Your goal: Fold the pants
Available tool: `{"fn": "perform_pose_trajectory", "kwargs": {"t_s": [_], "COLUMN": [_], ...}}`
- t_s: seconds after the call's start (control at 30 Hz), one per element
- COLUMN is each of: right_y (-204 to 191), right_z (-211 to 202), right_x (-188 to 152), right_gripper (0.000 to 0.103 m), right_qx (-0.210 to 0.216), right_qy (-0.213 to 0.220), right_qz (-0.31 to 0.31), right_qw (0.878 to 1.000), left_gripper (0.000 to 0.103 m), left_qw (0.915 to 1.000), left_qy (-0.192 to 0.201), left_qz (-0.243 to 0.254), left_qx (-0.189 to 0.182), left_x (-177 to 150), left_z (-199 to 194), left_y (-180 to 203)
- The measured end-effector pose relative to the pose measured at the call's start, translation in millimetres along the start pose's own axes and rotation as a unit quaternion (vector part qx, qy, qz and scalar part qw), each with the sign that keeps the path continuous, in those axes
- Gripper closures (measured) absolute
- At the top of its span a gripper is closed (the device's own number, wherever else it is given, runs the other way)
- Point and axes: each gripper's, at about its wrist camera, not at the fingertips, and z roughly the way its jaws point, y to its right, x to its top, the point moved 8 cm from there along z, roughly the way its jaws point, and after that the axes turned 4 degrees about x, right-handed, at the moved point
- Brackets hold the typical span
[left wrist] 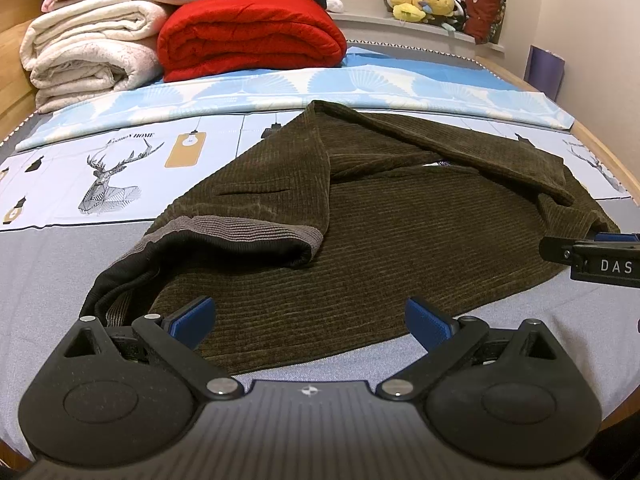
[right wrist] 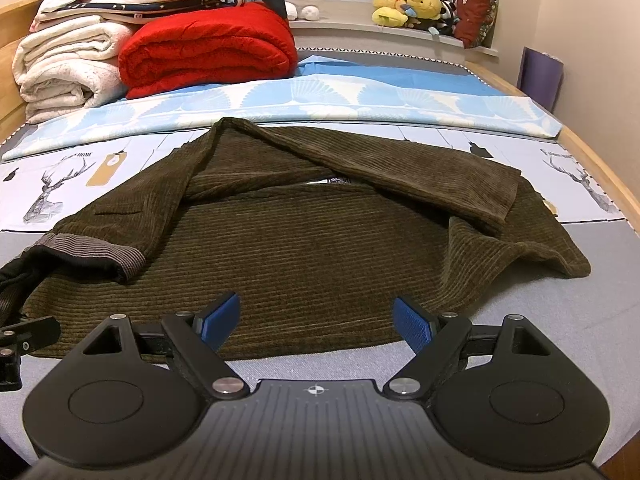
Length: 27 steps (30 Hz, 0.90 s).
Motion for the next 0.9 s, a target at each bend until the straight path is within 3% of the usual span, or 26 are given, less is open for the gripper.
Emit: {"fn": "perform_pose_trajectory", "kwargs": {"t_s": [0.2, 0.23, 0.27, 0.3, 0.33, 0.4, 0.43, 0.5, 0.57, 0.67, 0.73, 0.77, 0.8, 0.87, 0.9], "right_y": [0, 0, 1, 3, 3, 12, 16, 32, 55, 98, 133, 154, 166, 182, 191], "right_z": [-2, -3, -3, -5, -6, -15, -17, -24, -24, 3, 33, 48, 54, 72, 82], "right_x": [-2, -2, -3, -1, 0, 10, 13, 29, 40, 42, 25, 12, 3, -9, -16], "right_gripper": [0.018, 0.018, 0.019, 0.025, 0.038, 0.059, 0.066, 0.067, 0.067, 0.062, 0.049, 0.049, 0.049, 0.047, 0.043], "right_qx": [0.000, 0.000, -0.003, -0.007, -0.007, -0.004, -0.004, -0.001, -0.002, -0.044, -0.066, -0.084, -0.102, -0.083, -0.073], "right_qy": [0.002, 0.002, 0.003, 0.012, 0.015, 0.038, 0.046, 0.074, 0.074, -0.008, -0.061, -0.092, -0.113, -0.128, -0.136], "right_qz": [0.000, 0.000, 0.002, 0.002, 0.001, 0.018, 0.026, 0.042, 0.063, 0.076, 0.104, 0.124, 0.142, 0.216, 0.260], "right_qw": [1.000, 1.000, 1.000, 1.000, 1.000, 0.999, 0.999, 0.996, 0.995, 0.996, 0.990, 0.984, 0.978, 0.964, 0.953], "left_gripper": [0.002, 0.004, 0.011, 0.029, 0.041, 0.080, 0.085, 0.086, 0.086, 0.086, 0.084, 0.081, 0.071, 0.051, 0.047], "left_qw": [1.0000, 0.9972, 0.9969, 0.9965, 0.9960, 0.9941, 0.9929, 0.9910, 0.9876, 0.9831, 0.9811, 0.9802, 0.9798, 0.9785, 0.9764], "left_qy": [0.001, 0.009, 0.012, 0.016, 0.016, 0.006, -0.001, 0.005, 0.010, 0.005, 0.007, 0.005, 0.000, -0.032, -0.047], "left_qz": [0.002, 0.060, 0.064, 0.070, 0.076, 0.090, 0.095, 0.110, 0.134, 0.155, 0.162, 0.167, 0.170, 0.182, 0.191], "left_qx": [-0.001, -0.045, -0.044, -0.043, -0.044, -0.061, -0.071, -0.077, -0.081, -0.097, -0.105, -0.107, -0.105, -0.092, -0.090], "left_x": [0, 0, 1, 1, 2, 4, 8, 22, 39, 60, 67, 68, 66, 60, 58], "left_z": [0, -1, -1, -2, -2, 0, 1, 4, 13, 38, 56, 68, 79, 106, 114], "left_y": [0, 7, 7, 7, 7, 7, 6, 0, -5, -9, -10, -9, -7, -1, 6]}}
